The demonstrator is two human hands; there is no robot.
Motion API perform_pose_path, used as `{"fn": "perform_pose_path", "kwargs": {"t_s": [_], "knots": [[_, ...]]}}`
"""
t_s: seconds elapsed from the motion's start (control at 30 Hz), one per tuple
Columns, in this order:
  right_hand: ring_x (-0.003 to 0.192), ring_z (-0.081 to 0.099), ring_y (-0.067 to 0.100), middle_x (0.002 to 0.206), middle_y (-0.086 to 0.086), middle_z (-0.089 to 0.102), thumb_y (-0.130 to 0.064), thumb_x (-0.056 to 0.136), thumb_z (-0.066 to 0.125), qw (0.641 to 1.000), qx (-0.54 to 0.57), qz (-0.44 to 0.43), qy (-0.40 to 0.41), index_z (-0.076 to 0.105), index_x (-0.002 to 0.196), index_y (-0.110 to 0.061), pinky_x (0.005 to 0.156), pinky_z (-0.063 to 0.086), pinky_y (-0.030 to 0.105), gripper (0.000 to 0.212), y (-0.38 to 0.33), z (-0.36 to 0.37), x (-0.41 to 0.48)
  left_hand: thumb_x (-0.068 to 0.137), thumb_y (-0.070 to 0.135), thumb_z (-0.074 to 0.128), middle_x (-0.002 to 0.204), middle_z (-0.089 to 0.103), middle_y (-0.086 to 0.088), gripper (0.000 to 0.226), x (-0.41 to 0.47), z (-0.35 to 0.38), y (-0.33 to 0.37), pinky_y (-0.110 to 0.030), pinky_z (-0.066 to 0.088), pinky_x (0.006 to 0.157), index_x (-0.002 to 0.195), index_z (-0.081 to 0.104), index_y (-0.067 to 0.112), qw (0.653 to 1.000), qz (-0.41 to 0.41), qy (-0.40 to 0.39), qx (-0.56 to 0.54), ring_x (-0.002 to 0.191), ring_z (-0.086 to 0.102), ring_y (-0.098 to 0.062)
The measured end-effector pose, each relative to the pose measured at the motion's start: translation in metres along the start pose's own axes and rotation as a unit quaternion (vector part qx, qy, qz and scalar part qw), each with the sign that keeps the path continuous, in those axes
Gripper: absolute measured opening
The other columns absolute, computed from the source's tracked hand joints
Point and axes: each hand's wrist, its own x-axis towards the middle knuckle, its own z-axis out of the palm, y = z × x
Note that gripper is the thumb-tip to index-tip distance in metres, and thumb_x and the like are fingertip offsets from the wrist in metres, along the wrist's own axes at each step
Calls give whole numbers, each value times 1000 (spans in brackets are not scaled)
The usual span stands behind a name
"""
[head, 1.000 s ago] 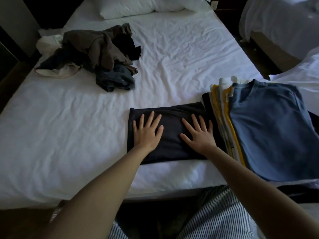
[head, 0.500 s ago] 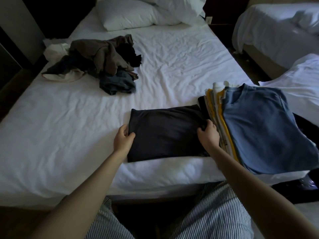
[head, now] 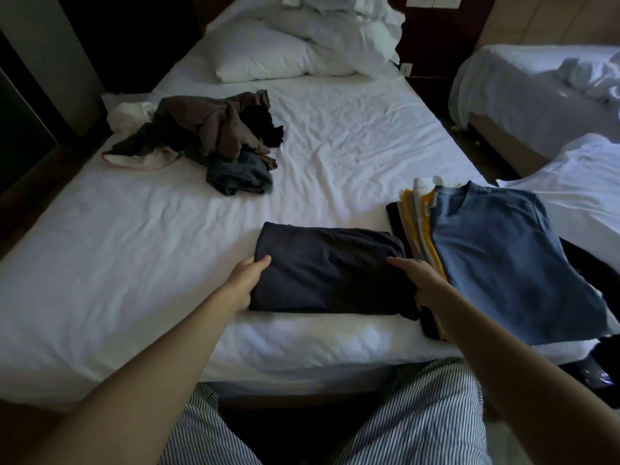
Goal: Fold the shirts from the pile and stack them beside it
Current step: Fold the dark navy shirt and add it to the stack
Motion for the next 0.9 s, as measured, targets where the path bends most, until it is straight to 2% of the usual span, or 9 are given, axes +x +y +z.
{"fn": "perform_pose_path", "kwargs": {"t_s": [0.07,0.2,0.37,0.47,0.53,0.6,0.7,0.8,0.9], "knots": [[98,60,31,110,17,61,-13,89,62,999,1,-46,3,58,115,0,87,49,39,30,-2,-3,-4,98,25,51,122,61,-10,32,3,-3,7,-39,48,89,128,53,14,999,4,2,-46,103,59,-27],[95,58,29,104,18,60,-8,91,58,994,10,-98,44,57,105,-5,84,48,36,15,9,-3,-20,99,23,49,102,65,-6,21,3,-11,26,-35,50,73,118,56,17,999,-2,-31,-31,91,62,-24],[109,56,35,123,20,56,-9,91,59,999,45,0,29,48,127,-1,88,47,40,39,71,9,-32,99,18,49,120,62,-12,33,2,-34,3,-34,46,84,130,53,7,987,-85,-65,122,101,59,-25],[106,59,34,122,19,58,-19,89,64,994,104,36,13,48,129,-1,85,50,41,47,73,9,-29,97,33,52,111,66,-6,28,-5,-37,-3,-34,44,92,115,61,13,985,-104,-97,96,96,61,-19],[99,63,31,115,19,63,-26,86,67,987,146,58,-24,54,122,0,75,52,37,45,62,8,-29,95,38,53,104,66,-1,26,-7,-35,1,-31,46,88,107,62,17,986,-93,-105,85,93,61,-14],[99,64,30,115,18,64,-28,84,69,986,143,74,-45,56,121,2,73,53,36,49,51,8,-30,95,36,54,114,65,-2,31,-5,-30,5,-32,48,82,120,57,17,988,-64,-103,94,98,61,-16],[100,63,31,118,20,62,-22,86,67,987,119,91,-65,51,128,2,76,52,38,51,39,9,-34,99,24,50,124,58,-4,36,-5,-18,7,-38,47,88,134,46,20,990,-42,-86,104,103,58,-23],[92,62,29,109,18,62,-14,91,58,983,130,89,-93,49,126,0,75,52,39,39,28,9,-44,101,16,45,119,59,-6,36,-9,-6,19,-39,48,86,137,45,19,991,-29,-82,97,103,57,-25],[93,62,28,106,13,61,-8,93,54,980,158,24,-114,45,129,-10,76,53,39,37,18,3,-51,101,16,43,109,63,-2,37,-13,2,41,-34,50,76,138,46,17,991,-2,-92,99,97,60,-20]]}}
